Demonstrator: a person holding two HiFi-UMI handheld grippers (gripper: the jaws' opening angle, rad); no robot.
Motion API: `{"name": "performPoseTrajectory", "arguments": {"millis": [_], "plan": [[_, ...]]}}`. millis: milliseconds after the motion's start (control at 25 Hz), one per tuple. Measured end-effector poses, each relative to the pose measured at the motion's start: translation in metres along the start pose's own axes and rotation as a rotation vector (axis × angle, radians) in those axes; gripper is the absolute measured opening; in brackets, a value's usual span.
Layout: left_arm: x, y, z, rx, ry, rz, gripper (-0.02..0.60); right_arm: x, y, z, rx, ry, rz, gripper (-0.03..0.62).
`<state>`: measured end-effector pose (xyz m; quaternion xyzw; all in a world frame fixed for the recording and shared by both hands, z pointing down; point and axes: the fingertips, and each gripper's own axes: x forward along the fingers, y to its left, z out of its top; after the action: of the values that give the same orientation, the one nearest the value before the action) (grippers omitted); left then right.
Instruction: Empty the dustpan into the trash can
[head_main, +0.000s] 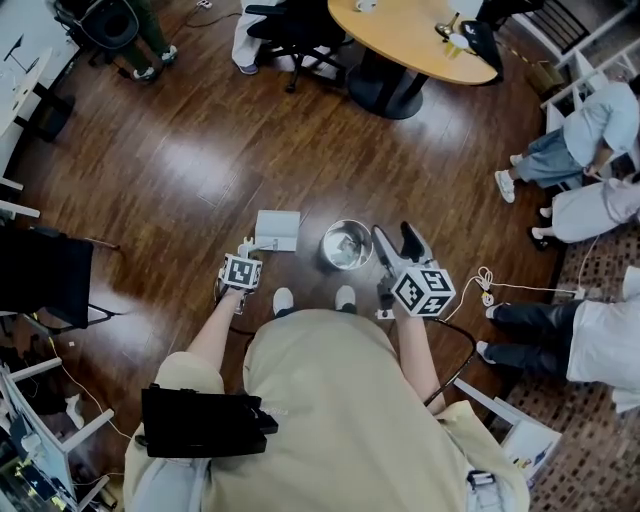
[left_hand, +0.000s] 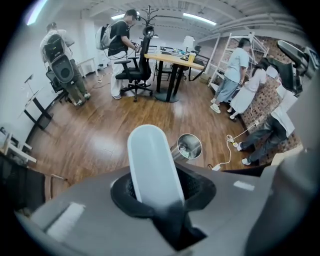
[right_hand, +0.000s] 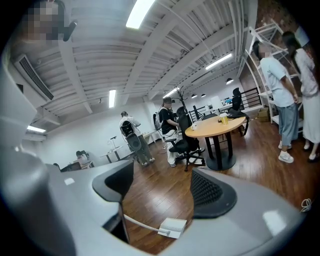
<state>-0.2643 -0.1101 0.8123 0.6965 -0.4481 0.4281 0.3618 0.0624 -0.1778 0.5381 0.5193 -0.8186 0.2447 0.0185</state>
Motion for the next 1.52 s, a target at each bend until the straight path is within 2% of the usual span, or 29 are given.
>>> {"name": "performPoseTrajectory", "arguments": {"millis": [80, 240, 360, 520, 760, 920, 1080, 1280, 1520], "plan": [[-0.003, -0.005, -0.005, 0.031, 0.007, -0.013, 0.160, 0.002, 0.003, -0.001, -0.001, 0.004, 0.008, 0.346], [-0.021, 0.002, 0.000, 0.085, -0.041, 0.043, 0.350, 0.005, 0.008, -0.005, -0.005, 0.012, 0.023, 0.347], [-0.048, 0.004, 0.014, 0.076, -0.109, 0.052, 0.374, 0.007, 0.010, -0.006, -0.007, 0.014, 0.031, 0.346], [-0.096, 0.009, 0.042, 0.038, -0.241, 0.056, 0.390, 0.009, 0.015, -0.005, -0.012, 0.005, 0.042, 0.346], [-0.181, 0.005, 0.125, 0.001, -0.548, 0.070, 0.390, 0.011, 0.021, 0.011, -0.043, -0.035, 0.052, 0.345], [-0.243, -0.018, 0.186, 0.031, -0.768, 0.071, 0.390, 0.007, 0.027, 0.037, -0.091, -0.091, 0.055, 0.346], [-0.296, -0.050, 0.237, 0.094, -0.956, 0.057, 0.388, 0.004, 0.039, 0.079, -0.109, -0.219, 0.068, 0.346], [-0.329, -0.088, 0.268, 0.147, -1.075, 0.047, 0.387, -0.008, 0.061, 0.123, -0.183, -0.336, 0.068, 0.345], [-0.346, -0.103, 0.277, 0.188, -1.127, 0.011, 0.367, -0.015, 0.084, 0.142, -0.224, -0.392, 0.044, 0.351]]}}
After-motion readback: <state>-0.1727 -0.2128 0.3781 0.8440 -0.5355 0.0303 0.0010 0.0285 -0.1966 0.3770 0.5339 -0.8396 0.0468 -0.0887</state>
